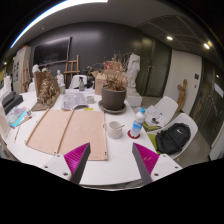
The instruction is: Pour water
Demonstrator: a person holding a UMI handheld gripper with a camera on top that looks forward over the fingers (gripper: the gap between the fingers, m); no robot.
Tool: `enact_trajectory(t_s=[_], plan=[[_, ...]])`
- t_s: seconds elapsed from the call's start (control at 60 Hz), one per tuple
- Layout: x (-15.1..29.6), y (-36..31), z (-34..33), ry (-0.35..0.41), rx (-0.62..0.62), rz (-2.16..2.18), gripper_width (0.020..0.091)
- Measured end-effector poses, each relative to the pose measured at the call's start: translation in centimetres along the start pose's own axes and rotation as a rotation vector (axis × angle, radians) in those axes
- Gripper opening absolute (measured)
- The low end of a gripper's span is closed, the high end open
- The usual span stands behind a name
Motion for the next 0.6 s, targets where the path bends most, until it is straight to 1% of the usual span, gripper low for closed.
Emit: enact_trajectory(t_s=[0.217, 0.283, 0.6], plan=[[-0.4, -0.5, -0.4, -0.019, 0.009, -0.003, 0.0855], [0.0, -0.5, -0.6, -0.017, -0.004, -0.015, 0.0858], [0.7, -0.8, -0.6, -0.018, 0.013, -0.017, 0.0858]])
Point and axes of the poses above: the point between the fingertips, and its own axes, seen from behind it with the camera up: y to the right, x up, z forward, the way the camera looks, the point moved 6 cm from there along -z, backward, against the way the camera looks, and after that the axes turned 7 degrees about x, right-handed, at the moved point
